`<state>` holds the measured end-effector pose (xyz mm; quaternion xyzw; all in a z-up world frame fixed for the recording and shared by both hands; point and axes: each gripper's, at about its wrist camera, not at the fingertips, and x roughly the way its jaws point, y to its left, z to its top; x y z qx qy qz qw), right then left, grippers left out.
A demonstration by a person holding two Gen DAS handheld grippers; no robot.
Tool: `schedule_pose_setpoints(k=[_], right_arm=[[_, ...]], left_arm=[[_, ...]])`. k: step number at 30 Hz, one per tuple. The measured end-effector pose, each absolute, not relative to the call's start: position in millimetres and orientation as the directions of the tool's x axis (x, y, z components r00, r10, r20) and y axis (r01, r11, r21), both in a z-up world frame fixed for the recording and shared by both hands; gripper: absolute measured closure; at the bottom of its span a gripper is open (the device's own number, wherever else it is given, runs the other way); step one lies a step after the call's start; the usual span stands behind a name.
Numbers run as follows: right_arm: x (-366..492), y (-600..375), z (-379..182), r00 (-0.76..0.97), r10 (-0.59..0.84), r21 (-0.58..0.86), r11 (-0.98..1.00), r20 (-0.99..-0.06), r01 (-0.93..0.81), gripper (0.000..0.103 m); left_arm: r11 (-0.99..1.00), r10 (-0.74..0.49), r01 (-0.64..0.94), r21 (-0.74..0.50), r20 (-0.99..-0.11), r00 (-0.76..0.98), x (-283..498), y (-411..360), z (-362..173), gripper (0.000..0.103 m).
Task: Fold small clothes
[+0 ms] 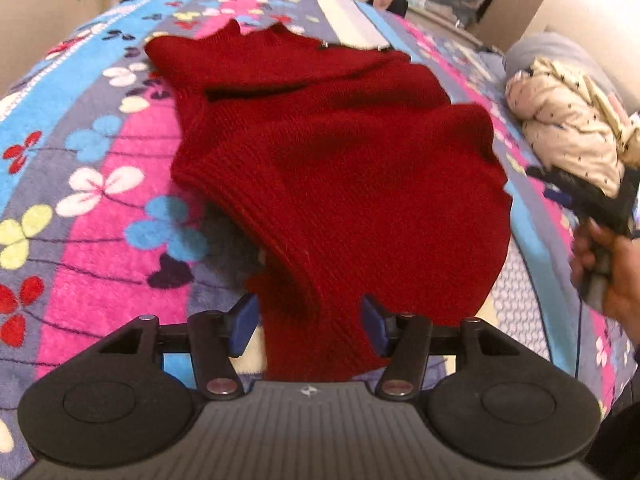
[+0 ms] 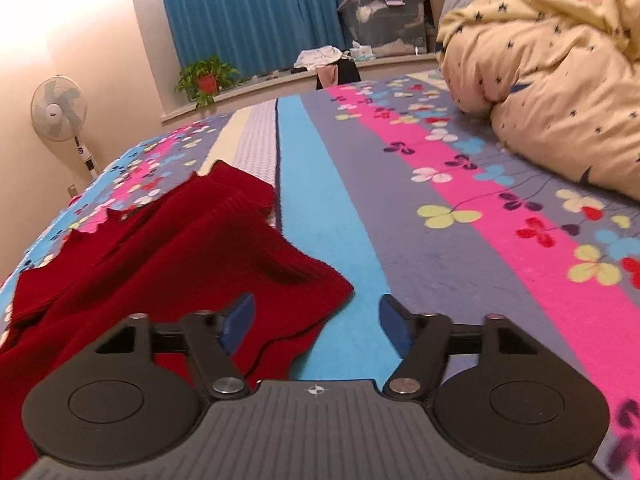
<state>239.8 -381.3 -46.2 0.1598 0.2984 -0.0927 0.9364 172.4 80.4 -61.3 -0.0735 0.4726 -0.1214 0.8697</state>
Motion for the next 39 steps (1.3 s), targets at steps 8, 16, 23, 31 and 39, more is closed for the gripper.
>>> schedule_pose_setpoints(k=[8, 16, 23, 31, 39], right_arm=[[308, -401, -102, 0.768, -0.044, 0.291, 0.91, -0.639, 0.294, 0.027], [323, -381, -107, 0.8, -0.002, 0.231, 0.957, -0.6, 0.176, 0.081], [277, -382, -58, 0.819, 0.028, 0.305, 0.935, -0.574, 0.182, 0.084], [159, -367, 19, 0.851, 0.093, 0.406, 0.902, -0.517, 0.148, 0.086], [45, -368, 47, 0.868, 0.11, 0.457, 0.878, -0.485, 0.145, 0.088]], left_arm=[[0.97, -0.24, 0.161, -0.184, -0.844, 0.479, 179, 69, -79, 0.041], [0.981, -0.178, 0.158, -0.114, -0.85, 0.495, 184, 58, -88, 0.062], [0.98, -0.19, 0.161, -0.119, -0.806, 0.56, 170, 70, -72, 0.09], [0.97, -0.239, 0.204, -0.133, -0.677, 0.696, 124, 87, -22, 0.092], [0.941, -0.331, 0.21, -0.266, -0.593, 0.734, 60, 149, 14, 0.093]])
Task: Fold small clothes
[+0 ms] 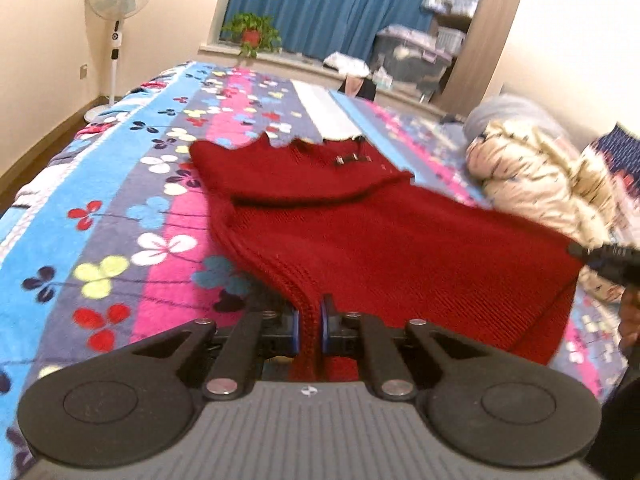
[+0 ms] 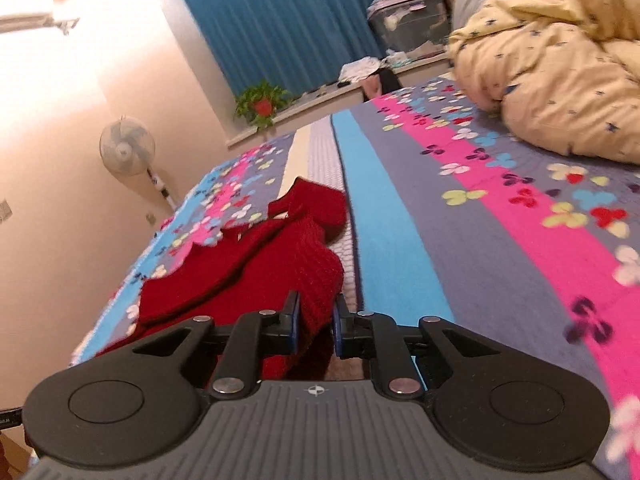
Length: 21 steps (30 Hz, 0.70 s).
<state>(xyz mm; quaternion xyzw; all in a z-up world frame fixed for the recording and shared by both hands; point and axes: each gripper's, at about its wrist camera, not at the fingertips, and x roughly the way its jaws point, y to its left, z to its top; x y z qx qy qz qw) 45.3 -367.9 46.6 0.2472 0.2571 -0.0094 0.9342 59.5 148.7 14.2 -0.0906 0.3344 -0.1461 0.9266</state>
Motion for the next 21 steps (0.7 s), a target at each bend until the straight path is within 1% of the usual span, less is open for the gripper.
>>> schedule_pose_setpoints(k=[2, 3, 4, 6, 8, 10, 12, 14, 15, 16, 17, 18, 19, 20, 21], right_arm=[[18, -380, 47, 0.875, 0.099, 0.502, 0.847, -0.475, 0.176, 0.088], [9, -385, 45, 0.87, 0.098, 0.522, 0.83, -0.484, 0.197, 0.088], [4, -388, 40, 0.854, 0.094, 0.523, 0.823, -0.512, 0.223, 0.088], [0, -396, 19, 0.771, 0.104, 0.507, 0.806, -0.628, 0.305, 0.088], [2, -399, -9, 0.668, 0.117, 0.464, 0.805, -0.735, 0.369, 0.088], [8, -396, -24, 0.584, 0.093, 0.393, 0.822, -0.807, 0.412, 0.097], [12, -390, -27, 0.561, 0.078, 0.35, 0.849, -0.824, 0.395, 0.097], [15, -382, -28, 0.547, 0.071, 0.32, 0.87, -0.834, 0.376, 0.096], [18, -381, -30, 0.542, 0.078, 0.321, 0.871, -0.837, 0.371, 0.094], [20, -381, -31, 0.542, 0.078, 0.322, 0.87, -0.837, 0.372, 0.089], [22, -381, -32, 0.545, 0.067, 0.317, 0.87, -0.836, 0.377, 0.089], [25, -381, -31, 0.546, 0.06, 0.31, 0.872, -0.836, 0.379, 0.083], [28, -382, -31, 0.549, 0.057, 0.307, 0.875, -0.834, 0.375, 0.067], [32, -382, -32, 0.551, 0.059, 0.306, 0.878, -0.832, 0.368, 0.059], [35, -380, -33, 0.554, 0.063, 0.304, 0.884, -0.83, 0.355, 0.048]], left_arm=[[0.932, -0.349, 0.202, -0.3, -0.595, 0.724, 45, 168, 15, 0.093], [0.93, -0.352, 0.191, -0.313, -0.616, 0.705, 39, 176, 13, 0.093], [0.928, -0.357, 0.169, -0.333, -0.659, 0.662, 38, 182, 6, 0.093], [0.92, -0.38, 0.142, -0.367, -0.737, 0.558, 42, 185, -11, 0.093], [0.934, -0.357, 0.158, -0.322, -0.802, 0.479, 49, 174, -25, 0.092], [0.947, -0.318, 0.193, -0.259, -0.851, 0.419, 56, 158, -35, 0.092], [0.96, -0.263, 0.197, -0.197, -0.878, 0.4, 63, 148, -40, 0.091], [0.962, -0.263, 0.17, -0.212, -0.885, 0.385, 70, 148, -43, 0.09], [0.963, -0.262, 0.156, -0.217, -0.884, 0.386, 74, 149, -43, 0.088], [0.965, -0.26, 0.145, -0.22, -0.885, 0.386, 73, 150, -47, 0.083], [0.965, -0.259, 0.134, -0.224, -0.886, 0.384, 74, 152, -49, 0.079], [0.966, -0.256, 0.126, -0.225, -0.887, 0.383, 76, 153, -49, 0.071], [0.968, -0.252, 0.121, -0.222, -0.889, 0.382, 79, 153, -50, 0.068], [0.968, -0.249, 0.122, -0.218, -0.891, 0.38, 80, 152, -51, 0.067], [0.969, -0.246, 0.124, -0.215, -0.892, 0.378, 82, 150, -53, 0.066]])
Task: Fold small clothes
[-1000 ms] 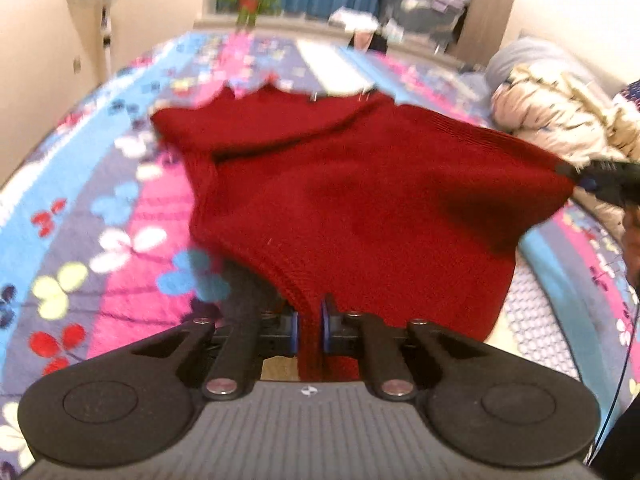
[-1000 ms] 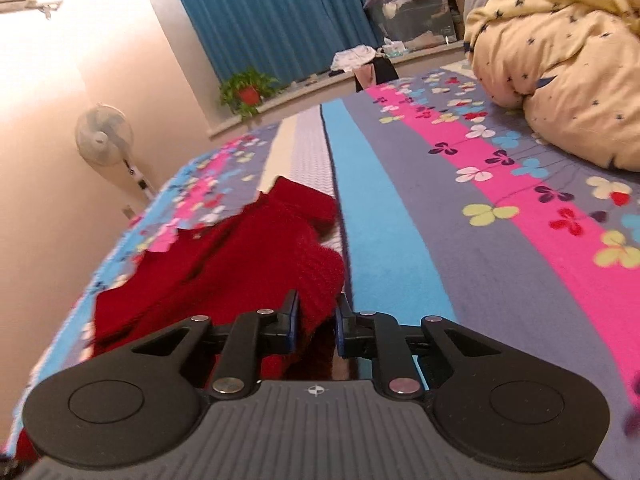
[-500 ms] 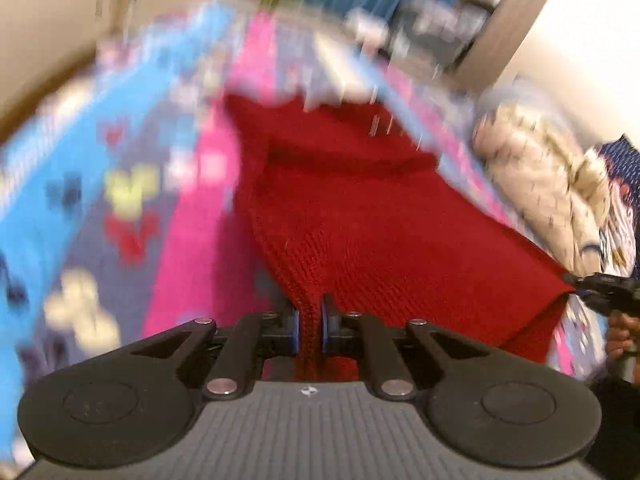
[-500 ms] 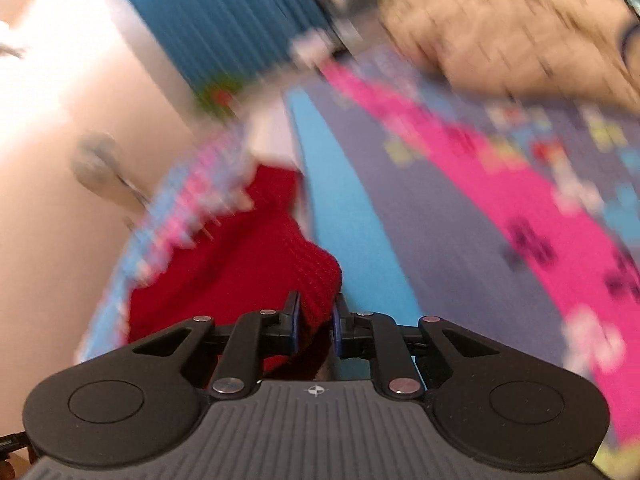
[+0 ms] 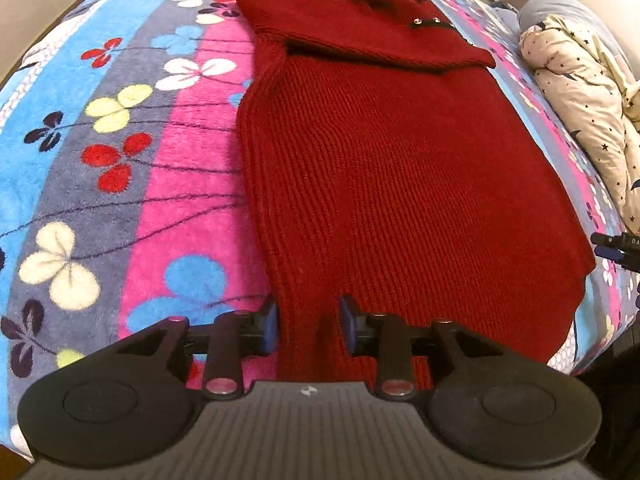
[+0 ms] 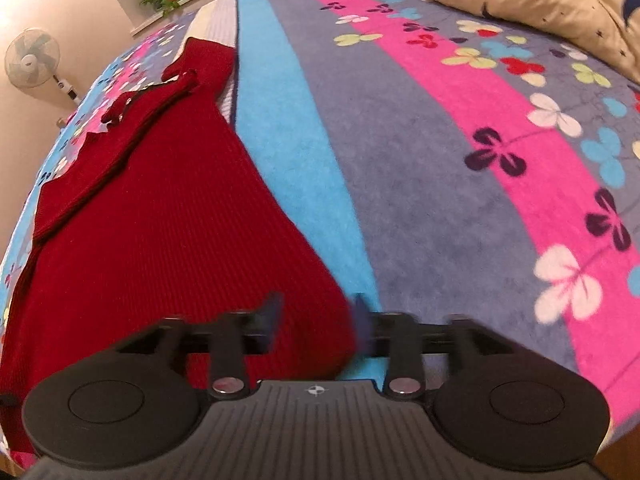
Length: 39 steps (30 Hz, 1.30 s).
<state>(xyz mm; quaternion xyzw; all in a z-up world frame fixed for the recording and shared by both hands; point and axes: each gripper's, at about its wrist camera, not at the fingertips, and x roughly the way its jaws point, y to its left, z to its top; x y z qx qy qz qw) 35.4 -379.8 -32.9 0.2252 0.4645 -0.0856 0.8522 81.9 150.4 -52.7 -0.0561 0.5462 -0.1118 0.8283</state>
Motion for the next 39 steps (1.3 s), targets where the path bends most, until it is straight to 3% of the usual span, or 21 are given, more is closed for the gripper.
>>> schedule_pose_setpoints(k=[8, 9, 10, 11, 13, 18, 21, 26, 32, 33, 34, 35, 37, 39], right_arm=[[58, -354, -59, 0.454, -0.004, 0.135, 0.953, -0.891, 0.272, 0.046], [58, -351, -59, 0.458, -0.011, 0.126, 0.955, -0.889, 0.267, 0.052], [57, -347, -58, 0.465, -0.011, 0.117, 0.963, -0.885, 0.244, 0.069], [55, -344, -56, 0.477, 0.002, 0.119, 0.969, -0.879, 0.215, 0.08], [48, -345, -51, 0.497, 0.022, 0.15, 0.964, -0.867, 0.218, 0.084], [17, -363, -20, 0.607, 0.05, 0.257, 0.931, -0.793, 0.26, 0.088], [-7, -375, -4, 0.66, 0.028, 0.293, 0.909, -0.751, 0.295, 0.098], [-14, -379, -7, 0.64, 0.106, 0.344, 0.902, -0.761, 0.26, 0.098], [3, -358, -18, 0.585, 0.067, 0.252, 0.938, -0.808, 0.24, 0.093], [5, -358, -19, 0.582, 0.052, 0.242, 0.937, -0.811, 0.252, 0.089], [7, -356, -19, 0.581, 0.031, 0.228, 0.936, -0.814, 0.27, 0.083], [9, -357, -19, 0.58, 0.022, 0.224, 0.934, -0.815, 0.279, 0.077], [14, -358, -21, 0.583, 0.017, 0.229, 0.929, -0.812, 0.291, 0.047], [21, -356, -27, 0.571, 0.029, 0.232, 0.93, -0.821, 0.286, 0.04]], left_arm=[[0.982, -0.182, 0.121, -0.148, -0.914, 0.362, 88, 143, -59, 0.066], [0.983, -0.17, 0.122, -0.134, -0.919, 0.357, 88, 142, -61, 0.066], [0.984, -0.162, 0.123, -0.125, -0.921, 0.354, 88, 142, -62, 0.068], [0.985, -0.151, 0.127, -0.113, -0.923, 0.353, 88, 140, -63, 0.071], [0.985, -0.139, 0.146, -0.091, -0.921, 0.363, 86, 138, -63, 0.09], [0.967, -0.215, 0.221, -0.126, -0.872, 0.44, 73, 136, -45, 0.093], [0.959, -0.249, 0.242, -0.147, -0.844, 0.475, 64, 142, -34, 0.093], [0.975, -0.202, 0.176, -0.136, -0.872, 0.445, 68, 152, -40, 0.092], [0.987, -0.132, 0.141, -0.079, -0.894, 0.427, 77, 146, -47, 0.084], [0.986, -0.138, 0.14, -0.084, -0.89, 0.435, 78, 146, -46, 0.075], [0.986, -0.143, 0.137, -0.091, -0.885, 0.442, 78, 146, -44, 0.062], [0.987, -0.141, 0.132, -0.091, -0.883, 0.447, 79, 146, -44, 0.058], [0.988, -0.133, 0.126, -0.085, -0.886, 0.445, 81, 145, -46, 0.056], [0.988, -0.129, 0.129, -0.08, -0.891, 0.435, 83, 142, -48, 0.056]])
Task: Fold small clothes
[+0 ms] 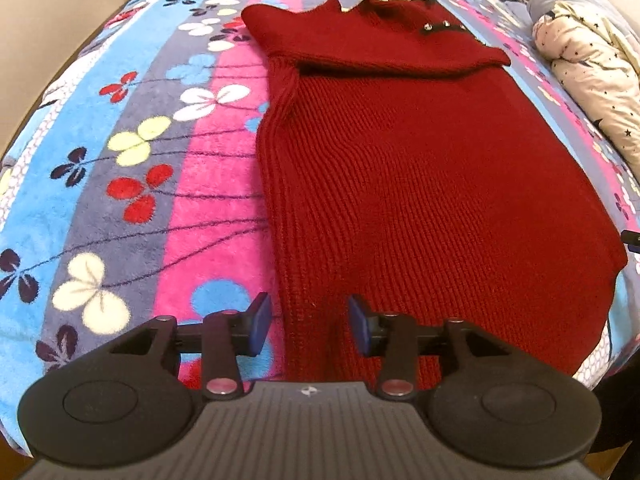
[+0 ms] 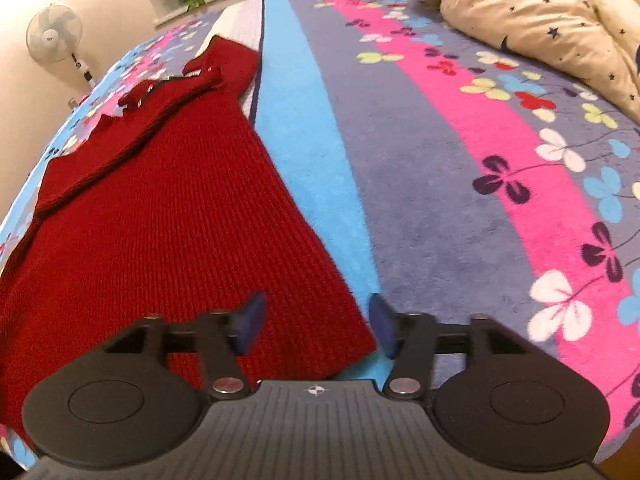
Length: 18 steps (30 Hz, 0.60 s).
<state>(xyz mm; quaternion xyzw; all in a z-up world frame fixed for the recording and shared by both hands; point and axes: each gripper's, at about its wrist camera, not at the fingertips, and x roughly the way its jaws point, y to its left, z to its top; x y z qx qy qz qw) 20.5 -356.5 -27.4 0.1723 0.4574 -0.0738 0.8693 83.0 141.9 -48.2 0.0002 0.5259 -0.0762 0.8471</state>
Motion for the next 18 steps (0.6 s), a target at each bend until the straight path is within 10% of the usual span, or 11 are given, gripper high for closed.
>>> schedule_pose_setpoints(k=[5, 7, 18], right_arm=[[32, -342, -47, 0.496, 0.023, 0.155, 0.961, -0.868, 0.228, 0.053], [30, -335, -45, 0.507, 0.01, 0.119, 0.976, -0.862, 0.184, 0.095], [-21, -379, 10, 0.704, 0.034, 0.342, 0.89, -0.709, 0.302, 0.099]], left_arm=[[0.987, -0.102, 0.153, -0.041, -0.904, 0.415, 86, 131, -56, 0.071], [0.986, -0.086, 0.163, -0.02, -0.908, 0.411, 86, 128, -58, 0.089], [0.978, -0.192, 0.168, -0.12, -0.83, 0.523, 63, 152, -28, 0.093]])
